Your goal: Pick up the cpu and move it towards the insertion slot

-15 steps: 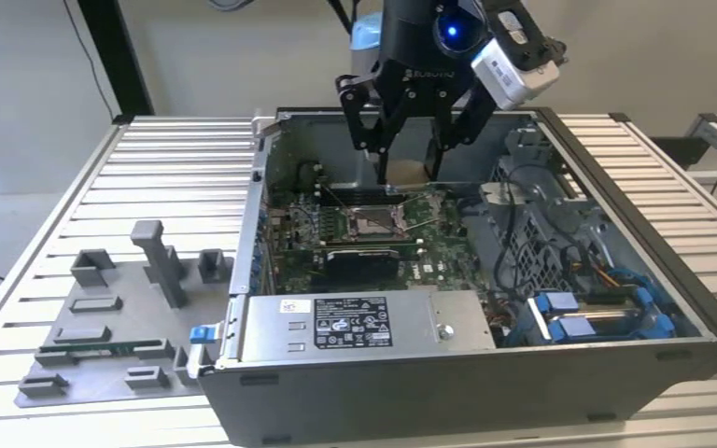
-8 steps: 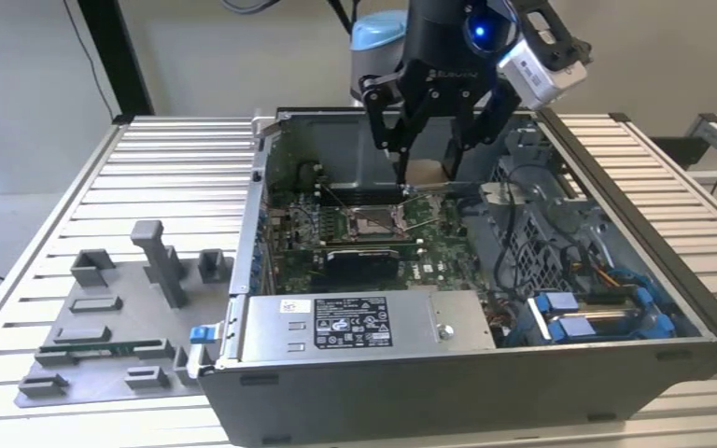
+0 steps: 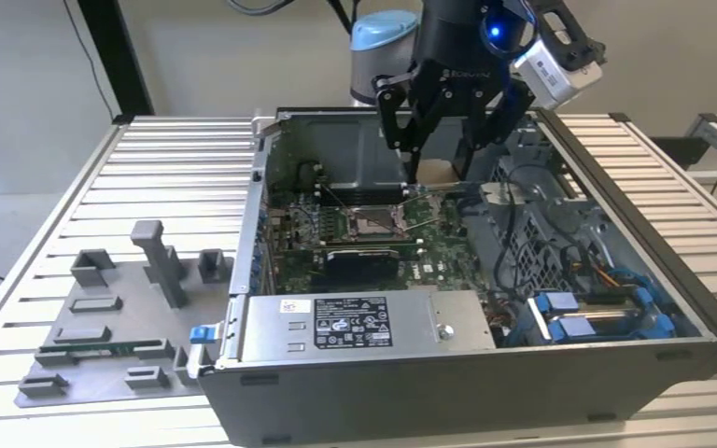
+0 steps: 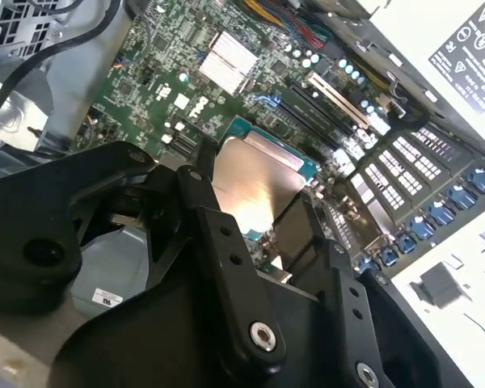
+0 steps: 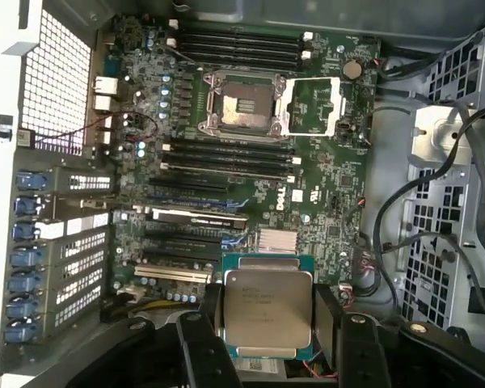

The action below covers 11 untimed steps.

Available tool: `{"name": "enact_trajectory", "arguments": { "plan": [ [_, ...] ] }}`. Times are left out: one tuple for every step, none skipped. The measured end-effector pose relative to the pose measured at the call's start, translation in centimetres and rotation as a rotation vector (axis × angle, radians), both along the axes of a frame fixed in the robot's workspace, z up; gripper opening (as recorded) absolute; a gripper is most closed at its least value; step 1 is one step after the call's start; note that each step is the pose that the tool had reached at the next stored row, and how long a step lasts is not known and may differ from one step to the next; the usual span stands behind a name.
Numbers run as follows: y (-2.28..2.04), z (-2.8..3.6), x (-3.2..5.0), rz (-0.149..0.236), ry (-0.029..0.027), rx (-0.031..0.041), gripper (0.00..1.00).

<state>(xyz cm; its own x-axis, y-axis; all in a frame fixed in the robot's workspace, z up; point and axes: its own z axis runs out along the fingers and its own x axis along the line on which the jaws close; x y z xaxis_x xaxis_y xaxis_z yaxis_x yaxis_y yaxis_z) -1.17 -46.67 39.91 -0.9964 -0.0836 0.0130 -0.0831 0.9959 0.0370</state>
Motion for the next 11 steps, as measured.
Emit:
{"name": "enact_trajectory", "arguments": {
  "plan": [
    [0.0, 0.0, 0.01, 0.0, 0.0, 0.0001, 0.0],
    [0.0, 0.0, 0.01, 0.0, 0.0, 0.0001, 0.0],
    [0.0, 0.0, 0.01, 0.0, 0.0, 0.0, 0.0],
    [0.0, 0.0, 0.0, 0.0, 0.0, -0.0001, 0.0],
    [0.0, -0.01, -0.04, 0.0, -0.0001, 0.0, 0.0],
    [0.03, -0.02, -0.09, 0.0, -0.0001, 0.0001, 0.0],
    [0.07, -0.02, -0.16, 0.0, 0.0, -0.0001, 0.0],
    [0.12, -0.04, -0.22, 0.0, 0.0, 0.0, 0.0],
    [0.19, -0.06, -0.27, 0.0, 0.0, 0.0, 0.0],
    [0.28, -0.07, -0.31, 0.0, 0.0, 0.0, 0.0],
    [0.35, -0.09, -0.35, 0.0, 0.0, 0.0, 0.0]
  ]
}}
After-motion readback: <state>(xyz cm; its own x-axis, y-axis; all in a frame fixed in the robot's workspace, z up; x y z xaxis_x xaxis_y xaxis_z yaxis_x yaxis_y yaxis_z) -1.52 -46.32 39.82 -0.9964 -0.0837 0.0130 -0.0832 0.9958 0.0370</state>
